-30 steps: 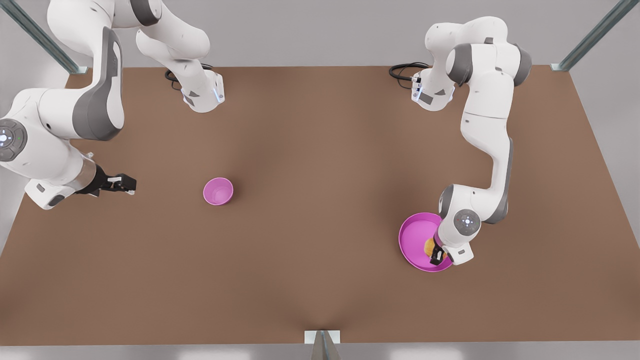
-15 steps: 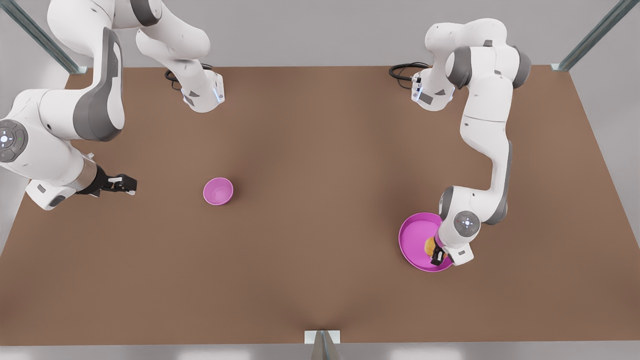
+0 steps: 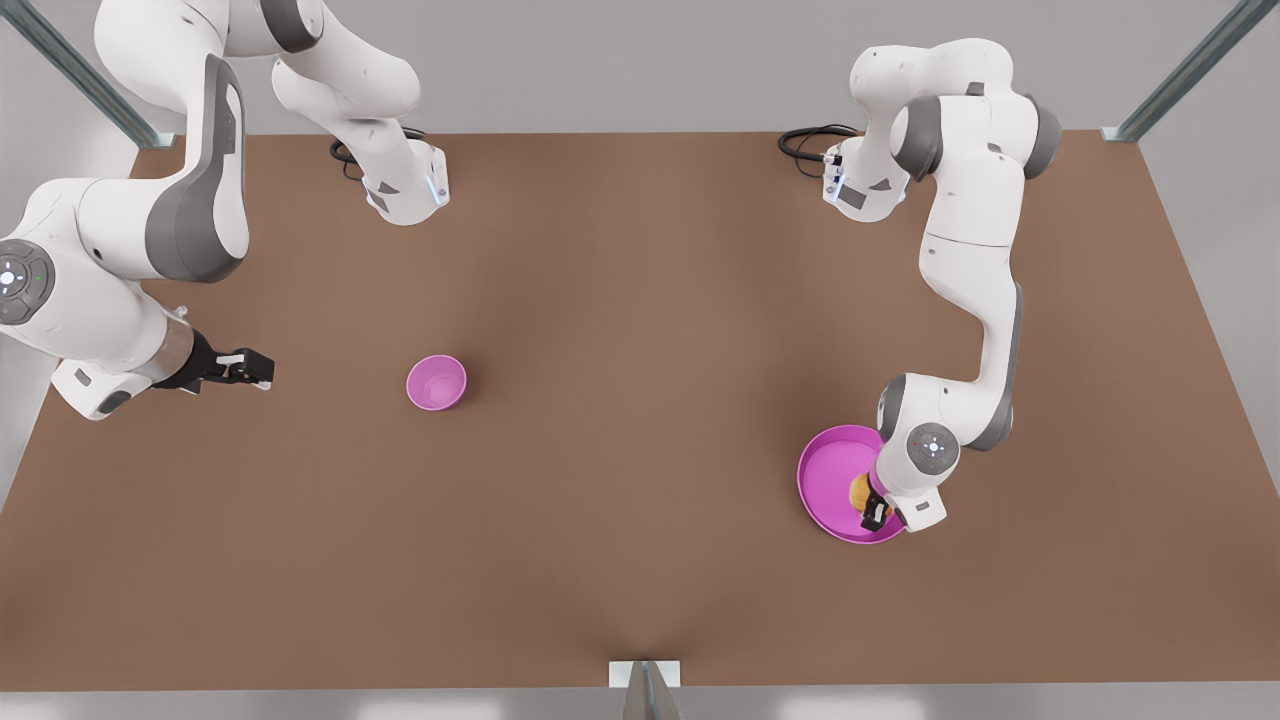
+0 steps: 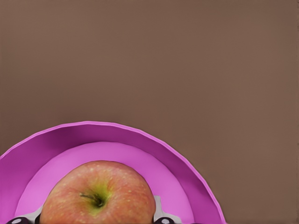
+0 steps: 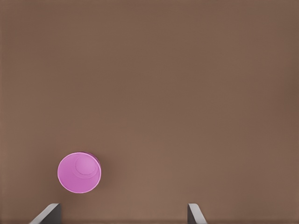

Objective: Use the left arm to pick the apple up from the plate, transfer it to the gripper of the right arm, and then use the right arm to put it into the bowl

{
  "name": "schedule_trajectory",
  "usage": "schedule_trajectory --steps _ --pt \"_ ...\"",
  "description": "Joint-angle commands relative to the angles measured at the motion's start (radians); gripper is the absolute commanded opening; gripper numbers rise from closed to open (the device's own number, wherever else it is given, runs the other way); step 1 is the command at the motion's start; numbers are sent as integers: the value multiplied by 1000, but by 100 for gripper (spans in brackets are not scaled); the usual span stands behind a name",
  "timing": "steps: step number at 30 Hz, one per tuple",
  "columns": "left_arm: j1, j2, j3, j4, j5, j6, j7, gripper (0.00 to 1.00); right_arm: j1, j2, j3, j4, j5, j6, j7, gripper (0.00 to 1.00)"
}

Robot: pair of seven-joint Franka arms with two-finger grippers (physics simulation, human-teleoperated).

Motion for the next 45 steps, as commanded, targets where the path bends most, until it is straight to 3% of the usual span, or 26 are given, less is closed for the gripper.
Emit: schedule_trajectory --steps 1,17,22,28,33,37,41,45 --pt "0 -1 0 1 0 -1 -5 88 0 -1 0 0 1 0 0 100" --pt "-15 -59 0 -4 -77 -21 11 89 -2 0 0 0 15 0 0 100" --pt "-15 -81 0 -1 -69 3 265 88 -2 0 0 0 15 0 0 100" --pt "-25 -64 -40 67 -81 -3 258 89 21 52 3 7 19 13 -2 100" --pt "-15 -61 -187 182 -96 -4 287 88 7 186 5 46 231 21 -318 100" --pt "-15 -59 -324 252 -113 -3 370 88 7 290 5 51 493 24 -311 100" --pt "-15 -43 -380 320 -422 -4 689 88 10 329 6 16 714 24 -295 100" --pt "-15 95 -564 465 -569 -4 937 88 9 391 11 13 897 23 -293 100"
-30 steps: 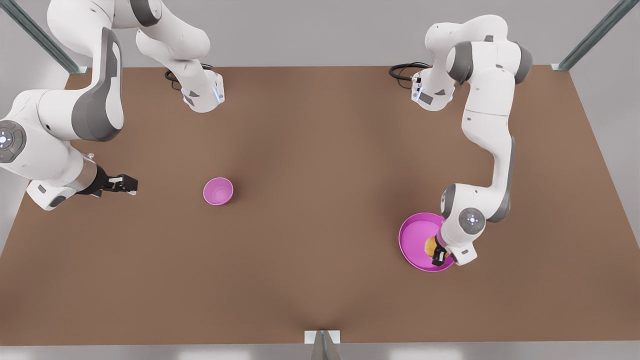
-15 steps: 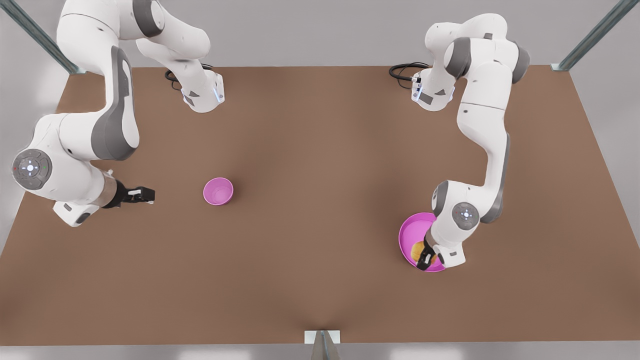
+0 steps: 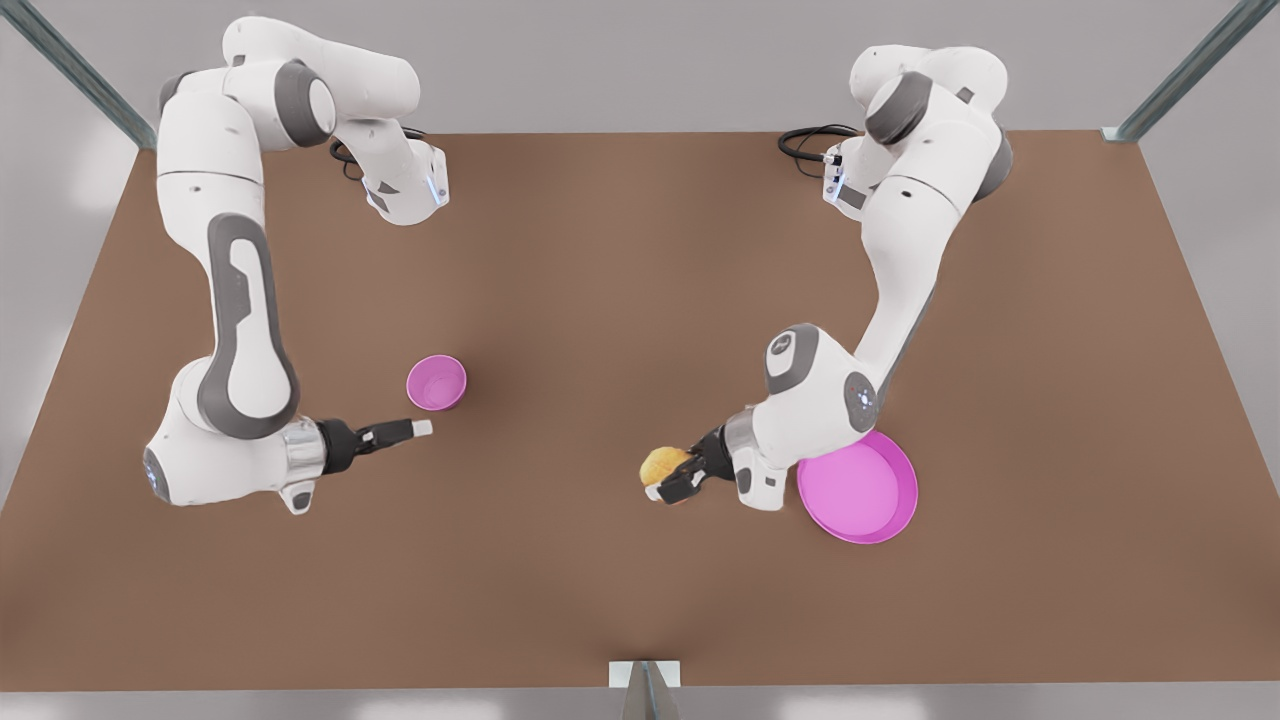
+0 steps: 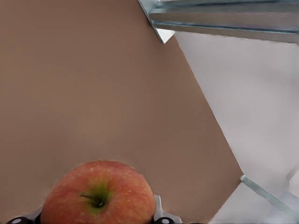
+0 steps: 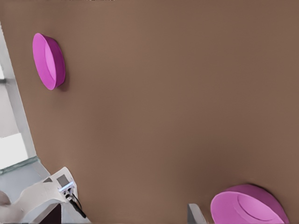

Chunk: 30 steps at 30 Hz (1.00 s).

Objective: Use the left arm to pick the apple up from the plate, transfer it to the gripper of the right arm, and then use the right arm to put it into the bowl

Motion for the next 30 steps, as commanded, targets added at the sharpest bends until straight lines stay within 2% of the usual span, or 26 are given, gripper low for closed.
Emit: schedule_trajectory --steps 1,4,6,8,13,19,20,22,25,30 --pt "0 43 -61 37 -107 -2 622 88 -1 18 1 -2 176 0 -118 100" --pt "-18 100 -68 112 -105 13 665 88 -4 64 13 -5 334 -7 -98 100" --pt "-64 142 -85 132 -110 199 659 89 -27 109 80 -3 435 -6 -99 100" --pt "-64 178 -136 157 -145 248 659 88 -54 162 160 1 531 0 -99 100" --pt "-64 178 -134 158 -155 250 667 89 -65 218 209 14 623 29 -111 100" --pt "-89 194 -139 158 -156 316 661 89 -62 253 245 47 624 146 -110 100" --pt "-93 195 -139 160 -156 316 659 89 -60 256 286 70 624 207 -118 100" --pt "-95 195 -139 160 -156 317 659 89 -60 308 340 141 621 272 -280 100" --pt "-106 195 -139 160 -156 345 629 89 -62 308 343 146 617 266 -714 100" --pt "-110 195 -139 158 -156 365 606 89 -91 305 340 129 607 241 -1237 100"
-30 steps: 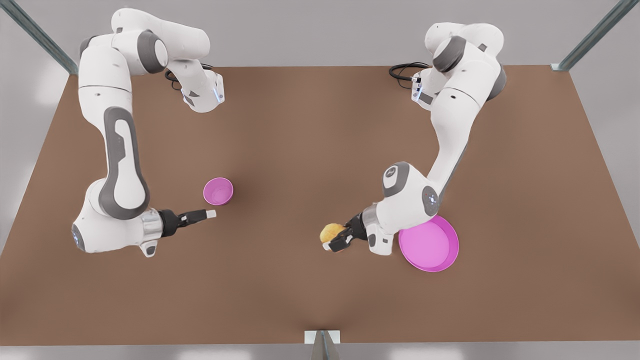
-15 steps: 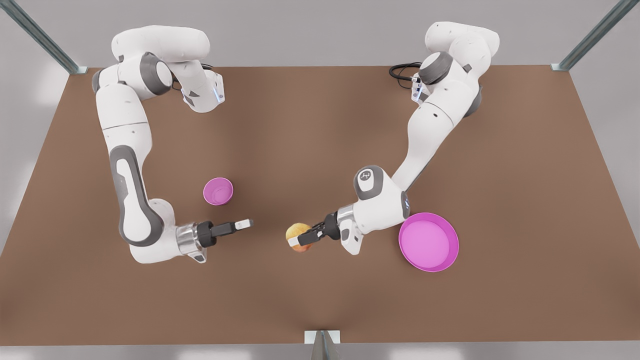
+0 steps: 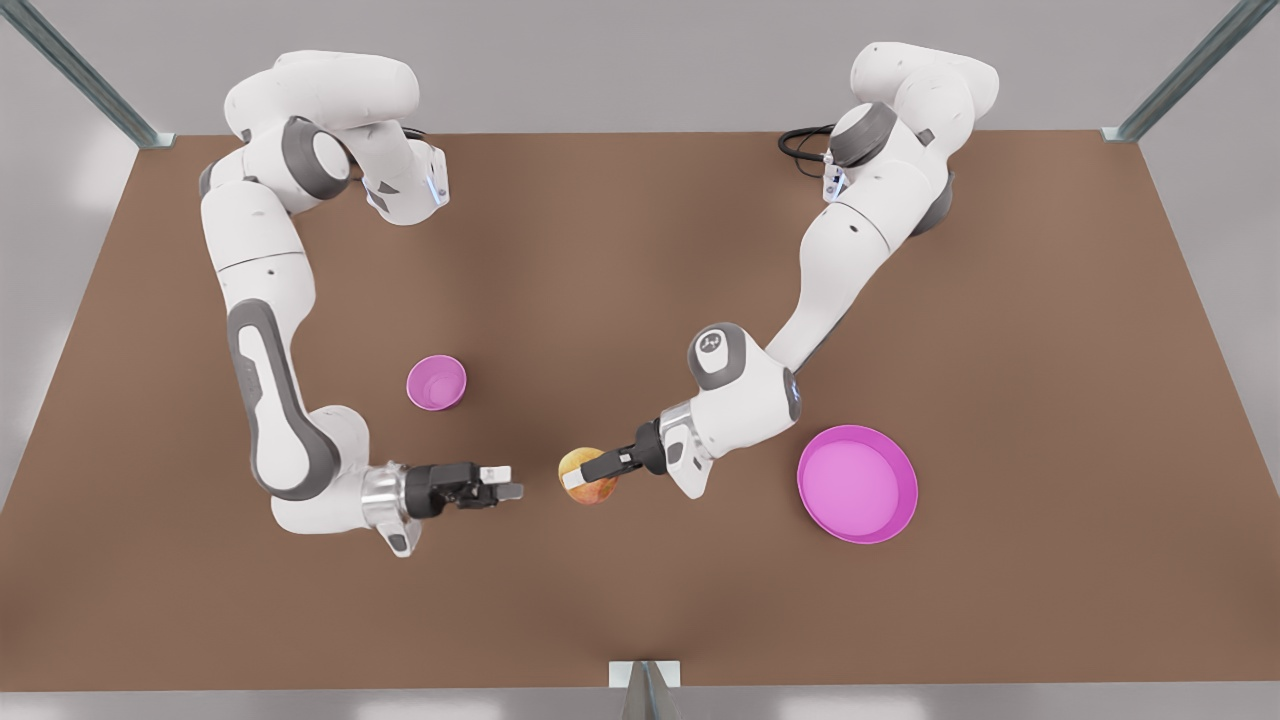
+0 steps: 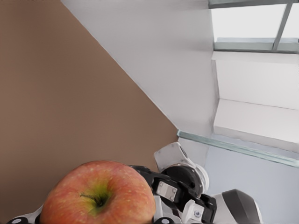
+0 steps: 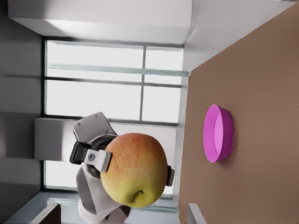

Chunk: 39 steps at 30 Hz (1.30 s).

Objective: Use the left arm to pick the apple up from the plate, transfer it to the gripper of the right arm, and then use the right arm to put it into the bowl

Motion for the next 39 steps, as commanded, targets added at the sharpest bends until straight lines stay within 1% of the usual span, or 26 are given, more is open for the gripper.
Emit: schedule_trajectory --steps 1,6,11,13,19,31,39 --pt "0 -2 -1 1 -3 24 91 89 -11 -3 1 -2 -3 -15 -892 100" --pt "-2 1 -13 1 -6 46 -24 89 -10 2 7 31 -2 -15 -1032 100" --pt "3 9 -49 1 -42 46 -24 89 -10 39 25 110 1 -4 -1222 100" --pt "6 10 -50 1 -43 46 -24 90 -10 55 33 123 5 -4 -1242 100" --pt "4 26 -53 17 -42 46 -19 89 -10 72 82 131 8 4 -1250 100" --pt "0 23 -53 19 -40 57 -19 89 21 89 113 131 11 111 -1248 100" --pt "0 26 -50 20 -37 60 -18 90 18 89 129 110 14 102 -1248 100"
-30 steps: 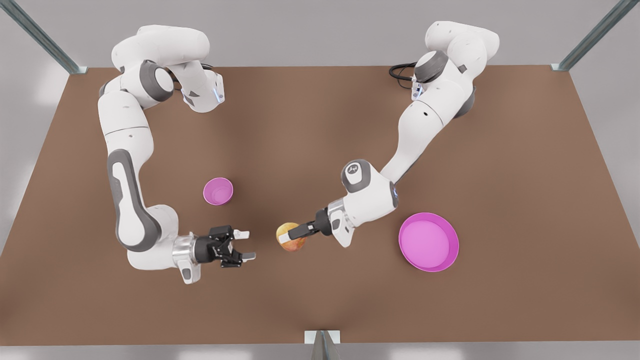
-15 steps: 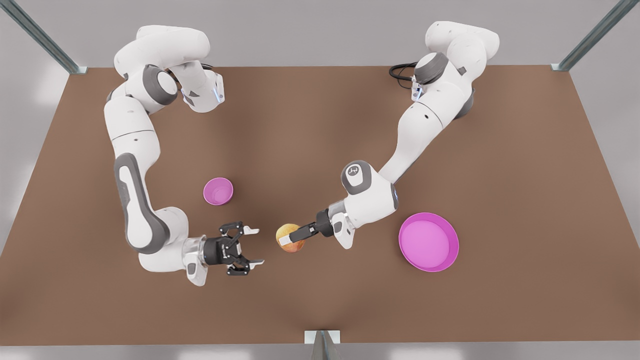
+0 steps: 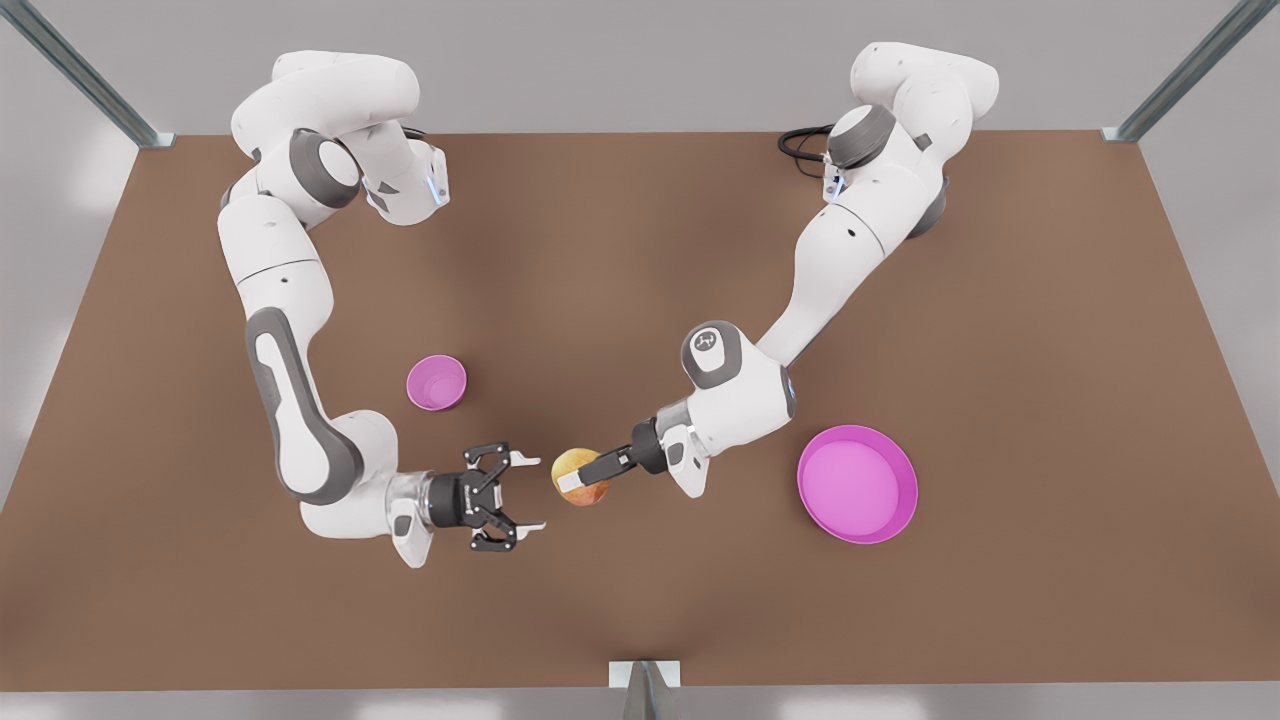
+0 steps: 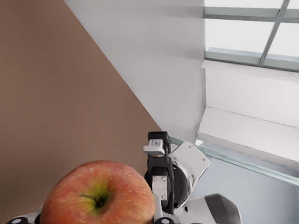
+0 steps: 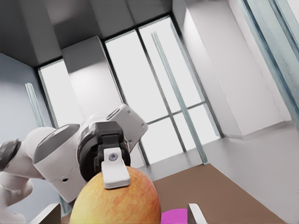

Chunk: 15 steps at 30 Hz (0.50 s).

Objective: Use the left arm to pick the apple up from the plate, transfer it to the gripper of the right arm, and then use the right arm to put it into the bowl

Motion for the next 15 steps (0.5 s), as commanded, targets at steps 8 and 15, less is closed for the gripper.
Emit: schedule_trajectory --steps 8,15 --pt "0 0 0 1 0 21 13 89 -2 -10 1 -45 -4 4 -161 100" --pt "0 1 0 1 0 21 14 90 9 -16 3 -48 -6 12 -161 100"
